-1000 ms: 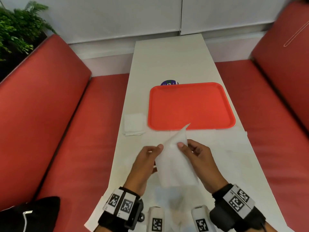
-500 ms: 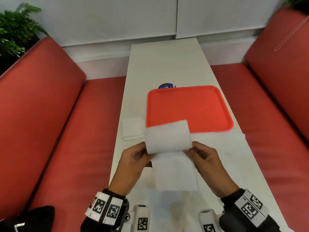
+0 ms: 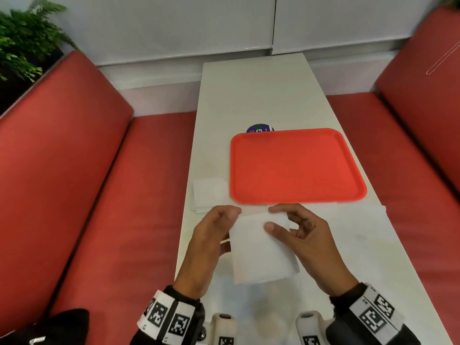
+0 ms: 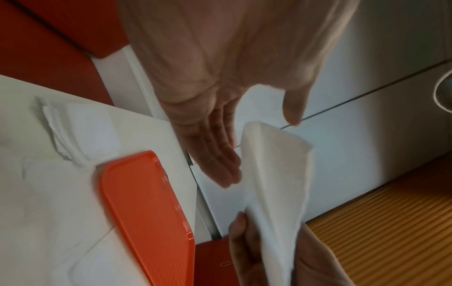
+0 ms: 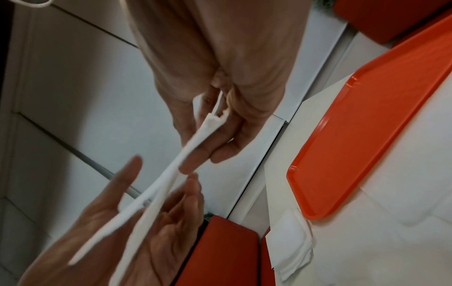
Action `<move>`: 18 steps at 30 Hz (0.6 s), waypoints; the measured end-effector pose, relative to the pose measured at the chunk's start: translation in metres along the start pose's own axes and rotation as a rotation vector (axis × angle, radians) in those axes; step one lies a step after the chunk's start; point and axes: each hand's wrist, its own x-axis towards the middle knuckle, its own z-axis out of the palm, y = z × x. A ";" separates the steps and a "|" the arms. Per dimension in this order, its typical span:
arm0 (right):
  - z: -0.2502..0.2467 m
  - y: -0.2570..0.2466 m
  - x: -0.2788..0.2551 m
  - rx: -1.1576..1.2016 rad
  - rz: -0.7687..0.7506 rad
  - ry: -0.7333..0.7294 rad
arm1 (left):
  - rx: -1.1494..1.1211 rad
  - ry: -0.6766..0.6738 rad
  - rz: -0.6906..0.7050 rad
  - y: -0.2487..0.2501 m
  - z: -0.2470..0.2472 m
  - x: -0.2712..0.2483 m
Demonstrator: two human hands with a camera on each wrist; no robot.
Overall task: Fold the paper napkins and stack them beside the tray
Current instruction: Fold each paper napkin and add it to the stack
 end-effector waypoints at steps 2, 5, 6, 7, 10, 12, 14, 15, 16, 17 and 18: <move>0.005 0.002 0.003 -0.025 -0.016 0.002 | 0.070 0.027 -0.032 0.000 0.002 0.004; 0.011 0.001 0.009 -0.068 -0.017 -0.016 | 0.108 0.111 -0.025 -0.004 -0.003 0.014; 0.012 0.003 0.010 -0.074 -0.016 -0.018 | 0.107 0.125 -0.028 -0.006 -0.006 0.017; 0.013 0.003 0.012 -0.073 -0.008 -0.020 | 0.110 0.131 -0.032 -0.007 -0.009 0.019; 0.015 0.006 0.020 -0.103 0.031 -0.058 | 0.164 0.113 -0.017 -0.009 -0.018 0.022; 0.018 0.007 0.028 -0.198 0.052 -0.105 | 0.235 0.065 0.009 -0.010 -0.023 0.022; 0.023 0.008 0.035 -0.286 0.083 -0.168 | 0.273 0.006 0.023 -0.012 -0.029 0.022; 0.026 0.008 0.038 -0.293 0.095 -0.186 | 0.273 -0.007 0.013 -0.014 -0.033 0.023; 0.029 0.009 0.041 -0.289 0.104 -0.192 | 0.253 -0.002 -0.010 -0.015 -0.037 0.024; 0.032 0.011 0.044 -0.286 0.112 -0.194 | 0.219 0.011 -0.041 -0.016 -0.040 0.025; 0.034 0.013 0.047 -0.285 0.115 -0.200 | 0.186 0.025 -0.070 -0.017 -0.043 0.027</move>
